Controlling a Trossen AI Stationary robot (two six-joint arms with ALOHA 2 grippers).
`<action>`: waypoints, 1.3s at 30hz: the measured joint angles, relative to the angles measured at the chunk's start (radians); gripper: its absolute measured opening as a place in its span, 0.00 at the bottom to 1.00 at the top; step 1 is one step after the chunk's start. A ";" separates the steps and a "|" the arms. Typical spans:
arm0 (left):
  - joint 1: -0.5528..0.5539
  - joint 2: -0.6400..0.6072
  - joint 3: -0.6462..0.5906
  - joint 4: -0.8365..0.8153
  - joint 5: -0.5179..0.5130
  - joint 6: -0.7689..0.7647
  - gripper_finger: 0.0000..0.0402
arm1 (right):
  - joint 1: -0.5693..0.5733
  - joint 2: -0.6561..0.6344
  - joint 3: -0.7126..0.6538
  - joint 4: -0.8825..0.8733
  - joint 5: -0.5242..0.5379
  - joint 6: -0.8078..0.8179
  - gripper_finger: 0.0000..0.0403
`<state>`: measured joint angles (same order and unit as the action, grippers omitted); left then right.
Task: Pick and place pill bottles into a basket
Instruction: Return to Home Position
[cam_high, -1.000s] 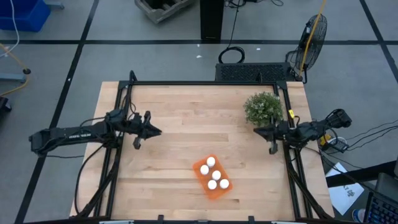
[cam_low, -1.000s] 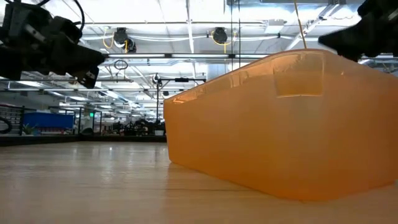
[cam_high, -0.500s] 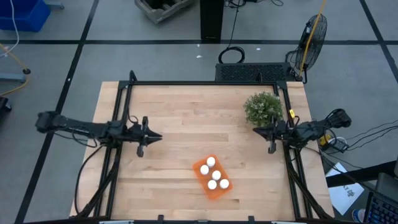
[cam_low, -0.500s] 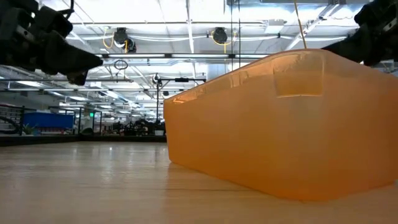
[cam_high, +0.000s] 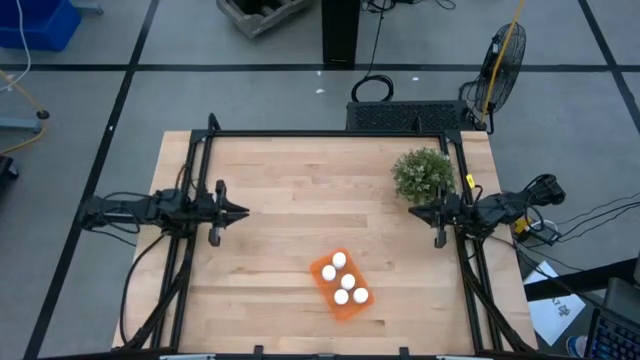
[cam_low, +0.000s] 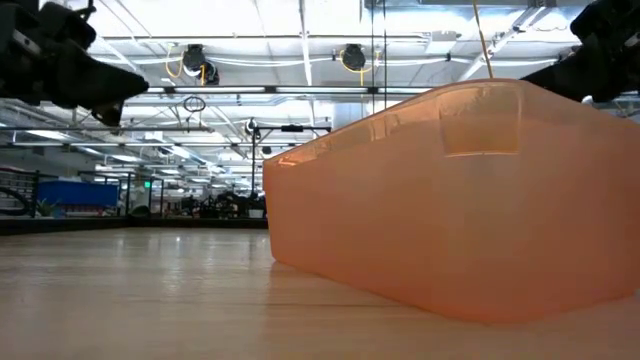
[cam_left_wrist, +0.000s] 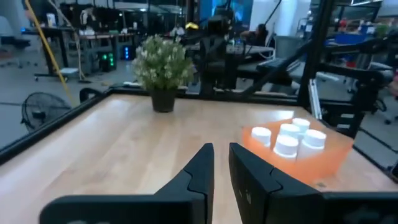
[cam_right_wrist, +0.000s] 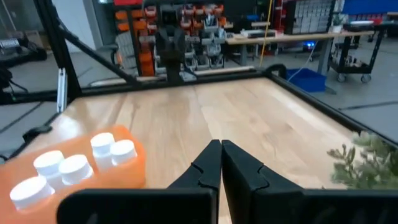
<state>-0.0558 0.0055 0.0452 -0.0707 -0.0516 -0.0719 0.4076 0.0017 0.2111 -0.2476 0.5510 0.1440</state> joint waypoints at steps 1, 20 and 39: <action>0.001 -0.004 0.010 -0.018 0.001 0.000 0.14 | 0.000 0.000 0.000 -0.013 0.000 0.002 0.01; 0.001 0.013 0.013 -0.029 -0.002 0.006 0.14 | -0.001 0.012 -0.191 0.339 -0.081 -0.078 0.01; 0.001 0.014 0.013 -0.026 -0.002 0.003 0.14 | -0.001 0.013 -0.193 0.342 -0.081 -0.078 0.01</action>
<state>-0.0544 0.0193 0.0586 -0.0967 -0.0536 -0.0685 0.4068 0.0143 0.0180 0.0944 0.4700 0.0662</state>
